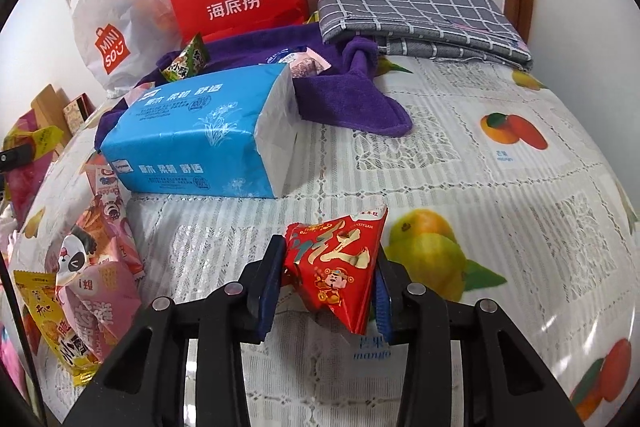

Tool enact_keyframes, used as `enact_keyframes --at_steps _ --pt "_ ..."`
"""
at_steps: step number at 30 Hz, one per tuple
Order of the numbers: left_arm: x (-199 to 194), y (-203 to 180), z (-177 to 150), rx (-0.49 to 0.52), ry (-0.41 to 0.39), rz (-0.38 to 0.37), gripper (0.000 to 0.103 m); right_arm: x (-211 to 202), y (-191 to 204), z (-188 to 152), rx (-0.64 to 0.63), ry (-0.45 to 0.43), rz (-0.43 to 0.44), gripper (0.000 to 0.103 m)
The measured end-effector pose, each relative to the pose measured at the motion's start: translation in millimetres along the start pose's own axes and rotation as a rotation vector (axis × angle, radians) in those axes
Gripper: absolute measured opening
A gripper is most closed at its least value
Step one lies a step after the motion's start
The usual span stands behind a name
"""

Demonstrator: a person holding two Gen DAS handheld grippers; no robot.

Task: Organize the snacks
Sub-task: 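Grasp the pink-yellow chip bag with the left gripper while the right gripper lifts the red packet, then carry the chip bag and red packet over the purple towel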

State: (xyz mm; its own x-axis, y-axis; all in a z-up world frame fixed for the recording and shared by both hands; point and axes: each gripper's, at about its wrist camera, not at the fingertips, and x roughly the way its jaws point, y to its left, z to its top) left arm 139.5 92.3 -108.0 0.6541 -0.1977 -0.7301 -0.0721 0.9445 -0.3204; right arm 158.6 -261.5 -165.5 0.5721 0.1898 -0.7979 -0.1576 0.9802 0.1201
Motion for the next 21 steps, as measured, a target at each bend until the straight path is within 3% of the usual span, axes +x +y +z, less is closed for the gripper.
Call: enact_keyframes --at_steps 6,21 --pt "-4 -12 -5 0.018 0.007 -0.020 0.053 -15 11 0 -0.017 -0.008 0.009 0.039" --pt "-5 -49 -2 0.081 0.017 -0.073 0.053 -75 51 36 -0.131 -0.137 0.039 0.039"
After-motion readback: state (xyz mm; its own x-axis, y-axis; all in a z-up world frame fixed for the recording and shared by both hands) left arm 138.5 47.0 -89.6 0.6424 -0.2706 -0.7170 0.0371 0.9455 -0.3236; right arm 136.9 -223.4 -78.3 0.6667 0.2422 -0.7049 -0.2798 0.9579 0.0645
